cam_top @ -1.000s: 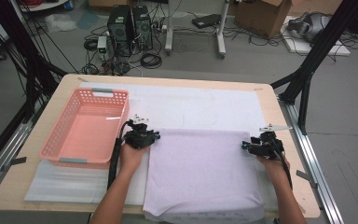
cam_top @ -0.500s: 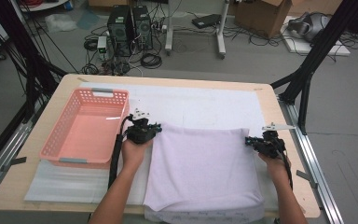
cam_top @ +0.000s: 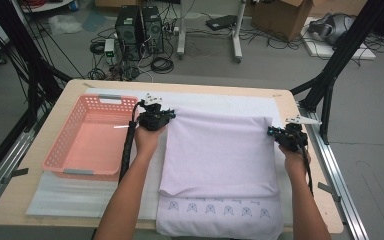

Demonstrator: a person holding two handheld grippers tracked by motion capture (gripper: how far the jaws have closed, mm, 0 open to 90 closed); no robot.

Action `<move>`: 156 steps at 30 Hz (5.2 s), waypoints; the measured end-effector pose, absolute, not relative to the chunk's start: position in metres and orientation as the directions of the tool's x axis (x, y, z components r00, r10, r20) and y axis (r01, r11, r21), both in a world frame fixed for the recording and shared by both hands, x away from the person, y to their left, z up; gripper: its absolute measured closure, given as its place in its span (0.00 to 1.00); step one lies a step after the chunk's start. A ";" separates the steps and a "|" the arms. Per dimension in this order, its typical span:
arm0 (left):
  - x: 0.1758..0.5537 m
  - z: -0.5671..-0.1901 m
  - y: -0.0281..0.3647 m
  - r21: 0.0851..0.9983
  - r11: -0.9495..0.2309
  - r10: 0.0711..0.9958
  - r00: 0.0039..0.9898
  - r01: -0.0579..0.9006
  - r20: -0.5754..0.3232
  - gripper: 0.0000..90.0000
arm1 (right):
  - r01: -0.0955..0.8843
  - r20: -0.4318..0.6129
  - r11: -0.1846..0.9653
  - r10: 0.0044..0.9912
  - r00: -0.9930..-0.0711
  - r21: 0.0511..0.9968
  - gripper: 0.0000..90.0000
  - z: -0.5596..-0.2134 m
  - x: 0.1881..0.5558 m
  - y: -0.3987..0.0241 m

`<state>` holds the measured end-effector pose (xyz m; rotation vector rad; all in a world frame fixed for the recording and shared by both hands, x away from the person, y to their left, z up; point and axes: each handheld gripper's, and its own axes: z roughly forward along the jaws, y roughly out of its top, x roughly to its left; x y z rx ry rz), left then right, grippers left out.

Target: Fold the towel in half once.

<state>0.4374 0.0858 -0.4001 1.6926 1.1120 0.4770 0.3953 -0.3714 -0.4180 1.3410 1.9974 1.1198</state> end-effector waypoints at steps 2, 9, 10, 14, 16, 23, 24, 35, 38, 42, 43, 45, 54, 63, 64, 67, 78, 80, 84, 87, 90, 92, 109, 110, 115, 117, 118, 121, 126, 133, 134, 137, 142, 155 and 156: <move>0.445 -0.401 0.087 0.881 -0.067 0.849 0.491 0.468 -0.196 0.95 | 0.510 0.052 0.168 0.920 -0.389 0.844 0.96 -0.417 0.401 -0.371; 0.456 -0.401 0.089 0.897 -0.025 0.848 0.484 0.442 -0.215 0.95 | 0.499 0.031 0.169 0.929 -0.368 0.850 0.96 -0.415 0.416 -0.366; 0.457 -0.402 0.090 0.895 -0.019 0.848 0.482 0.446 -0.222 0.95 | 0.496 0.039 0.157 0.931 -0.362 0.854 0.96 -0.416 0.417 -0.366; 0.457 -0.407 0.088 0.878 -0.032 0.844 0.484 0.478 -0.232 0.93 | 0.513 0.043 0.158 0.933 -0.357 0.844 0.96 -0.420 0.419 -0.364; 0.456 -0.409 0.088 0.859 -0.020 0.837 0.479 0.511 -0.265 0.85 | 0.532 0.063 0.144 0.934 -0.351 0.834 0.87 -0.423 0.420 -0.364; 0.439 -0.408 0.088 0.862 -0.022 0.809 0.516 0.506 -0.282 0.70 | 0.561 0.106 0.115 0.932 -0.346 0.820 0.70 -0.417 0.414 -0.369; 0.437 -0.408 0.088 0.864 -0.023 0.806 0.520 0.503 -0.282 0.69 | 0.563 0.107 0.121 0.929 -0.355 0.817 0.69 -0.415 0.412 -0.369; 0.388 -0.414 0.090 0.876 -0.034 0.769 0.572 0.482 -0.285 0.63 | 0.585 0.106 0.205 0.886 -0.452 0.785 0.68 -0.395 0.385 -0.360; 0.373 -0.418 0.094 0.877 -0.063 0.765 0.588 0.477 -0.265 0.61 | 0.577 0.105 0.218 0.875 -0.473 0.787 0.68 -0.393 0.371 -0.360; 0.353 -0.422 0.100 0.882 -0.070 0.751 0.607 0.465 -0.260 0.62 | 0.581 0.120 0.218 0.865 -0.487 0.784 0.67 -0.398 0.350 -0.362; 0.349 -0.422 0.101 0.880 -0.079 0.747 0.612 0.468 -0.259 0.62 | 0.587 0.126 0.217 0.864 -0.488 0.780 0.67 -0.400 0.345 -0.363; 0.340 -0.423 0.102 0.885 -0.085 0.740 0.624 0.457 -0.251 0.61 | 0.588 0.130 0.218 0.861 -0.491 0.779 0.65 -0.405 0.335 -0.364; 0.305 -0.428 0.099 0.896 -0.151 0.696 0.689 0.417 -0.203 0.61 | 0.595 0.134 0.230 0.853 -0.504 0.770 0.58 -0.422 0.291 -0.358; 0.285 -0.435 0.105 0.896 -0.176 0.690 0.700 0.409 -0.184 0.61 | 0.585 0.114 0.249 0.851 -0.513 0.772 0.58 -0.430 0.261 -0.356; 0.283 -0.436 0.105 0.895 -0.176 0.689 0.701 0.410 -0.185 0.61 | 0.584 0.109 0.253 0.852 -0.513 0.772 0.58 -0.431 0.260 -0.356; 0.277 -0.439 0.104 0.891 -0.185 0.684 0.705 0.415 -0.186 0.62 | 0.589 0.124 0.249 0.846 -0.519 0.768 0.66 -0.437 0.255 -0.358; 0.265 -0.441 0.105 0.894 -0.177 0.685 0.704 0.412 -0.189 0.63 | 0.582 0.126 0.252 0.838 -0.530 0.773 0.93 -0.442 0.242 -0.369; 0.261 -0.443 0.107 0.894 -0.174 0.682 0.705 0.414 -0.194 0.63 | 0.581 0.127 0.245 0.842 -0.525 0.777 0.92 -0.442 0.238 -0.369; 0.255 -0.444 0.109 0.893 -0.184 0.682 0.708 0.410 -0.184 0.63 | 0.575 0.097 0.250 0.858 -0.504 0.779 0.85 -0.441 0.228 -0.369; 0.254 -0.443 0.111 0.894 -0.194 0.682 0.710 0.405 -0.174 0.62 | 0.572 0.102 0.230 0.867 -0.488 0.788 0.78 -0.441 0.224 -0.371; 0.253 -0.443 0.109 0.886 -0.207 0.668 0.722 0.415 -0.182 0.62 | 0.564 0.126 0.188 0.873 -0.471 0.804 0.69 -0.437 0.221 -0.371; 0.253 -0.444 0.107 0.880 -0.216 0.659 0.729 0.422 -0.188 0.62 | 0.550 0.132 0.177 0.870 -0.476 0.816 0.67 -0.434 0.222 -0.369; 0.238 -0.451 0.113 0.838 -0.238 0.720 0.668 0.491 -0.187 0.64 | 0.557 0.086 0.269 0.844 -0.529 0.785 0.97 -0.439 0.213 -0.371; 0.237 -0.451 0.116 0.835 -0.230 0.724 0.661 0.499 -0.196 0.63 | 0.562 0.086 0.274 0.843 -0.530 0.780 0.96 -0.439 0.212 -0.371; 0.236 -0.453 0.116 0.819 -0.217 0.725 0.649 0.531 -0.229 0.64 | 0.578 0.156 0.210 0.841 -0.519 0.789 0.74 -0.434 0.207 -0.382; 0.236 -0.454 0.111 0.812 -0.237 0.725 0.653 0.533 -0.217 0.67 | 0.557 0.187 0.158 0.839 -0.512 0.815 0.70 -0.428 0.205 -0.385; 0.236 -0.455 0.110 0.806 -0.252 0.726 0.655 0.536 -0.209 0.70 | 0.546 0.211 0.121 0.837 -0.506 0.829 0.69 -0.425 0.203 -0.386; 0.236 -0.454 0.108 0.800 -0.268 0.734 0.652 0.538 -0.193 0.80 | 0.534 0.199 0.110 0.850 -0.487 0.838 0.72 -0.422 0.205 -0.383; 0.234 -0.454 0.107 0.805 -0.271 0.740 0.649 0.528 -0.176 0.92 | 0.575 0.161 0.159 0.870 -0.466 0.803 0.80 -0.436 0.220 -0.368; 0.230 -0.449 0.113 0.827 -0.241 0.738 0.650 0.507 -0.183 0.93 | 0.628 0.092 0.264 0.875 -0.475 0.732 0.80 -0.439 0.202 -0.369; 0.229 -0.448 0.113 0.832 -0.243 0.733 0.656 0.499 -0.180 0.93 | 0.634 0.111 0.240 0.879 -0.463 0.735 0.79 -0.439 0.197 -0.372; 0.229 -0.448 0.112 0.832 -0.245 0.730 0.660 0.498 -0.180 0.93 | 0.632 0.115 0.240 0.877 -0.467 0.737 0.74 -0.440 0.192 -0.373; 0.229 -0.450 0.107 0.826 -0.270 0.723 0.670 0.495 -0.165 0.96 | 0.631 0.073 0.286 0.874 -0.481 0.721 0.81 -0.444 0.194 -0.367; 0.223 -0.444 0.115 0.848 -0.197 0.716 0.663 0.493 -0.219 0.98 | 0.615 0.066 0.293 0.868 -0.492 0.732 0.97 -0.440 0.191 -0.368; 0.222 -0.444 0.116 0.850 -0.190 0.716 0.662 0.492 -0.223 0.98 | 0.617 0.071 0.287 0.869 -0.489 0.733 0.97 -0.440 0.191 -0.368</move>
